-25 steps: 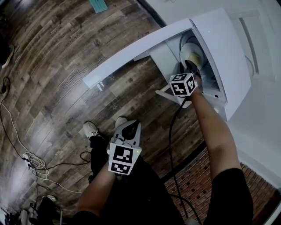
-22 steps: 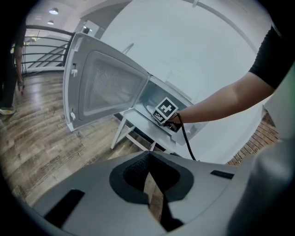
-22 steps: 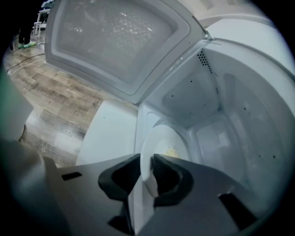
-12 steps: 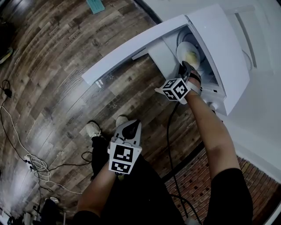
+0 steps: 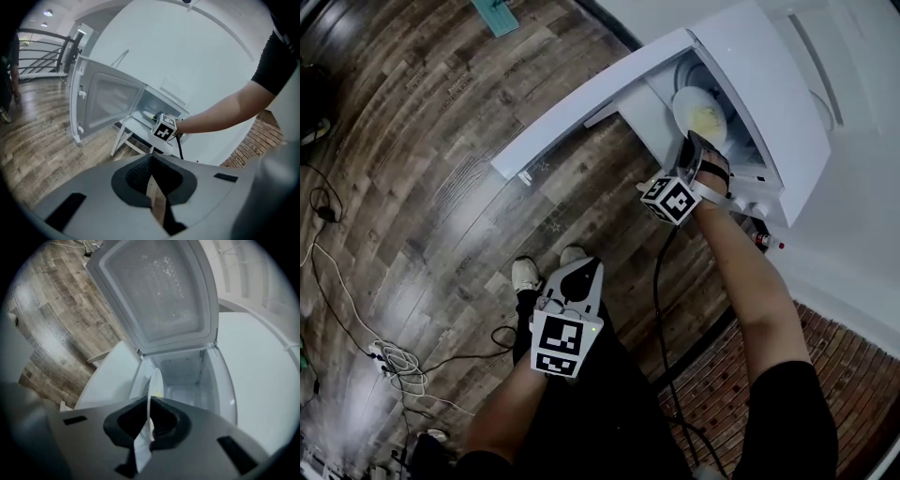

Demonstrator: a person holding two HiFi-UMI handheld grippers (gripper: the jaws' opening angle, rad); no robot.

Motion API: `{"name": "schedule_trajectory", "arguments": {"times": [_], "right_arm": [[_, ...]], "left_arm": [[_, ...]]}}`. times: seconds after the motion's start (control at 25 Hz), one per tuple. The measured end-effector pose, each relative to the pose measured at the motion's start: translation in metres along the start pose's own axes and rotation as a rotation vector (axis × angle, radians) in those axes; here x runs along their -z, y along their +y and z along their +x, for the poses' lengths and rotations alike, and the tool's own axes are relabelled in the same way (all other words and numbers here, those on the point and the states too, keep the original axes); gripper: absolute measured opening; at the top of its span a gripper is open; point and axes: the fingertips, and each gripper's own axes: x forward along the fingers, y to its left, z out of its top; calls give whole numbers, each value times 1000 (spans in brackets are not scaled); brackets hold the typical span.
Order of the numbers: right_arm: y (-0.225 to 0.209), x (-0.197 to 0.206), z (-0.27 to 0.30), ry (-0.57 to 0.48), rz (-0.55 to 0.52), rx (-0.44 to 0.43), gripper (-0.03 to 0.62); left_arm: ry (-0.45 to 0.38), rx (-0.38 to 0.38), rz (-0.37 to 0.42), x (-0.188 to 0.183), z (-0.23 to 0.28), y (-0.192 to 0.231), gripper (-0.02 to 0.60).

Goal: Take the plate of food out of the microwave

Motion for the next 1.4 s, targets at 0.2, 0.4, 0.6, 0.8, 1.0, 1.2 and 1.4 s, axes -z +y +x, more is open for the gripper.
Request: {"name": "schedule_trajectory", "arguments": {"times": [0.2, 0.4, 0.6, 0.8, 1.0, 1.2, 1.4], "right_arm": [[-14, -18, -42, -56, 35, 36, 23], [-32, -36, -113, -119, 50, 17, 23], [-96, -51, -192, -128, 59, 41, 23], [-169, -53, -254, -177, 71, 68, 23], [-253, -60, -305, -215, 96, 125, 23], [-322, -68, -346, -277, 129, 169, 23], [-380, -89, -374, -326, 181, 228, 23]], "left_arm": [[-39, -7, 49, -18, -22, 10, -8], [-46, -17, 66, -42, -54, 4, -8], [-119, 17, 143, -115, -103, -13, -8], [-173, -12, 188, -184, -145, -42, -8], [-215, -50, 209, -239, -191, -71, -8], [-271, -96, 266, -286, -226, -99, -8], [-319, -161, 290, -334, -263, -102, -8]]}}
